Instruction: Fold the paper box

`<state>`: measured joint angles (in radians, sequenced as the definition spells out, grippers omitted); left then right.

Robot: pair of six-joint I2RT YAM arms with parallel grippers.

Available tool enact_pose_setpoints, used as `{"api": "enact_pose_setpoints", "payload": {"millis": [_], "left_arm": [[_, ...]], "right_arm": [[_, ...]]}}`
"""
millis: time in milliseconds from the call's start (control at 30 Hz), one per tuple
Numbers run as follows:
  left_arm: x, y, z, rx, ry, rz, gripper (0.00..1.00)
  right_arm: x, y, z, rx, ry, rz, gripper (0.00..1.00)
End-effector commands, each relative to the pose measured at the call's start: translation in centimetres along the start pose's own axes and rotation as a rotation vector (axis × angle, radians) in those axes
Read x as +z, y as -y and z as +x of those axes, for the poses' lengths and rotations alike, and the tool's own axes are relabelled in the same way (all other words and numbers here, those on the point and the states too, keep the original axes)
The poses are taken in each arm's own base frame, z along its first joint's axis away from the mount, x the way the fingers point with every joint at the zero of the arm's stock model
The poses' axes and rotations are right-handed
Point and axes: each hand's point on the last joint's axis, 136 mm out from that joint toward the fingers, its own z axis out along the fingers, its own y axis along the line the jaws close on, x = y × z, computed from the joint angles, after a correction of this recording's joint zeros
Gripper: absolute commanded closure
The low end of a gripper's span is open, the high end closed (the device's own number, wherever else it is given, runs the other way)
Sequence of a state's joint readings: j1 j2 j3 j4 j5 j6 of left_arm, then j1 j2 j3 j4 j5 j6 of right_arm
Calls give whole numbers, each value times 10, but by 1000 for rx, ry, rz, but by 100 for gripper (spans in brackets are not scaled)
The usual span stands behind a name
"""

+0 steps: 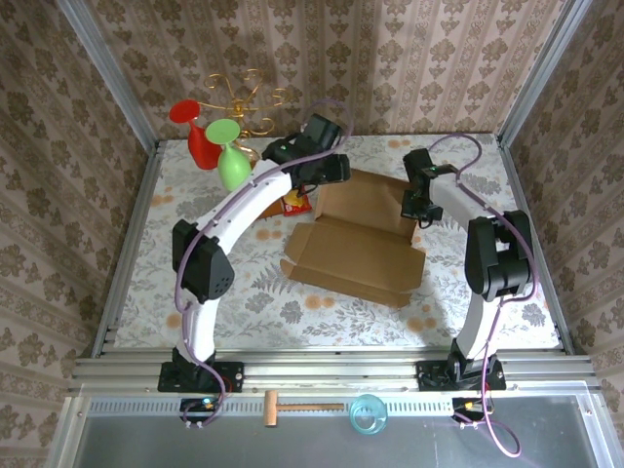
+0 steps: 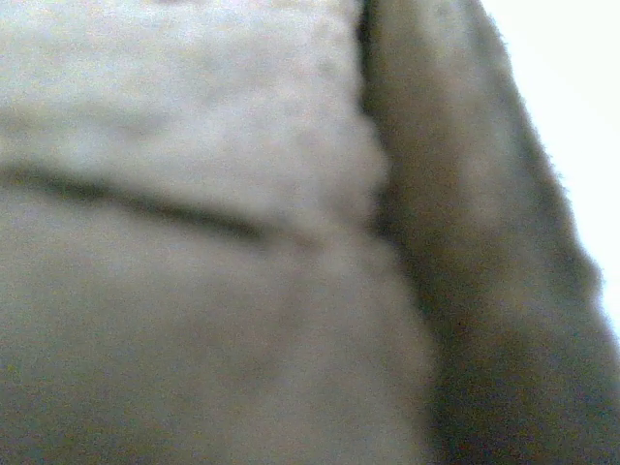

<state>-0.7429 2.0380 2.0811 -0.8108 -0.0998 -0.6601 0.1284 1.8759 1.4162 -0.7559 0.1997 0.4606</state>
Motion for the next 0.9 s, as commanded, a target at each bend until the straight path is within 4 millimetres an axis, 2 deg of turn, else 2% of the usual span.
{"api": "enact_pose_setpoints", "payload": {"millis": [0,67,133,300,400,500,700,867], "left_arm": [[-54,11,-15,-1,115,-39,39],[-73,9,-12,-48,149,-84,43],[-89,1,1,-108,120,-133,46],[-118,-38,55,-257,-67,-341,45],[-111,-39,87,-299,-166,-328,39],[-95,-39,108,-381,-201,-285,36],[-61,-29,128,-503,-248,-189,32],[-49,-31,134,-525,-257,-196,32]], "right_arm": [[-2,31,21,128,-109,13,100],[3,42,28,212,-166,-14,100],[3,49,33,268,-207,-25,100],[3,56,37,345,-255,-35,100],[5,54,39,367,-278,-40,100],[8,51,42,385,-294,-47,100],[11,49,48,408,-313,-55,100],[13,48,52,415,-319,-63,100]]}}
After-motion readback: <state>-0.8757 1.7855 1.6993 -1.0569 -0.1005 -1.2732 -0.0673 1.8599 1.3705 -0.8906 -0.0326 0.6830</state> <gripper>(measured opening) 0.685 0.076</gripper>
